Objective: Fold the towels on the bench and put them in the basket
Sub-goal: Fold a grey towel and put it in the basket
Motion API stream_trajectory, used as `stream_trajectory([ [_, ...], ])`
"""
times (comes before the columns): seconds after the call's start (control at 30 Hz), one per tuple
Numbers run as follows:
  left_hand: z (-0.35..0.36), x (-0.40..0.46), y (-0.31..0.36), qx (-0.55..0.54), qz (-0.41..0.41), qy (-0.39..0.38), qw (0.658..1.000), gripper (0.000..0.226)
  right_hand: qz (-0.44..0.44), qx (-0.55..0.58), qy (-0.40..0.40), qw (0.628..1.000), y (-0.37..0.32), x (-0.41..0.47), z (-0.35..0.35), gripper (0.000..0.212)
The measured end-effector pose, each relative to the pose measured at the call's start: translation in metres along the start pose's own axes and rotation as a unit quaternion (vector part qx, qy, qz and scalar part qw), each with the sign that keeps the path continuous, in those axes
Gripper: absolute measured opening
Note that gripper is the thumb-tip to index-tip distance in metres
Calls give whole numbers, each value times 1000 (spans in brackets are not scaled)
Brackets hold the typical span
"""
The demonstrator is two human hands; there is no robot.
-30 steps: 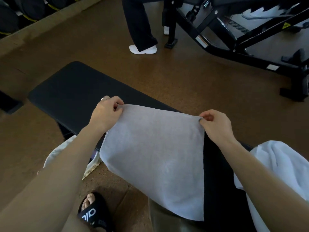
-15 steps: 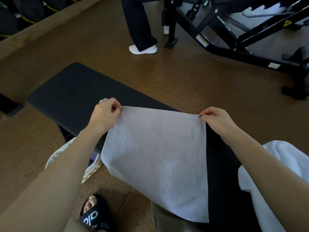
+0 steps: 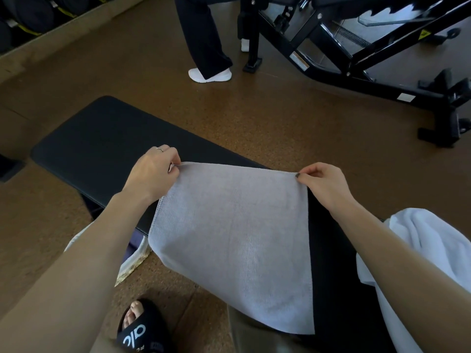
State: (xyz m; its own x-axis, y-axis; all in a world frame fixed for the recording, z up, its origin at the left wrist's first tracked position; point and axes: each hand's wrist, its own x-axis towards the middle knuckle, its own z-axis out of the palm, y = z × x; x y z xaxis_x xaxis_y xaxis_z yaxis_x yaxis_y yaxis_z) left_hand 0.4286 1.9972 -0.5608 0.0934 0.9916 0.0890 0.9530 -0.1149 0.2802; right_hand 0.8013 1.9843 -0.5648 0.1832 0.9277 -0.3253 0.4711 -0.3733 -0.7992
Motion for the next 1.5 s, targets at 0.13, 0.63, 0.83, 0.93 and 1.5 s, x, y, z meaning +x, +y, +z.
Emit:
stream_trajectory([
  [0.13,0,3,1,-29,-34,-3,999,5,-6,-2,8,1000,1,0,0,8],
  [0.63,-3,7,-8,-117,-107,-22,987,10,7,9,27,1000,4,3,2,6],
  [0.83,-2,6,-8,-127,-119,-11,985,9,21,24,35,999,3,4,2,6],
  [0.93,-1,6,-8,-128,-115,-5,985,10,29,42,40,998,3,4,2,6],
  [1.5,0,15,-3,-50,-72,-43,995,6,33,47,48,997,4,8,3,17],
])
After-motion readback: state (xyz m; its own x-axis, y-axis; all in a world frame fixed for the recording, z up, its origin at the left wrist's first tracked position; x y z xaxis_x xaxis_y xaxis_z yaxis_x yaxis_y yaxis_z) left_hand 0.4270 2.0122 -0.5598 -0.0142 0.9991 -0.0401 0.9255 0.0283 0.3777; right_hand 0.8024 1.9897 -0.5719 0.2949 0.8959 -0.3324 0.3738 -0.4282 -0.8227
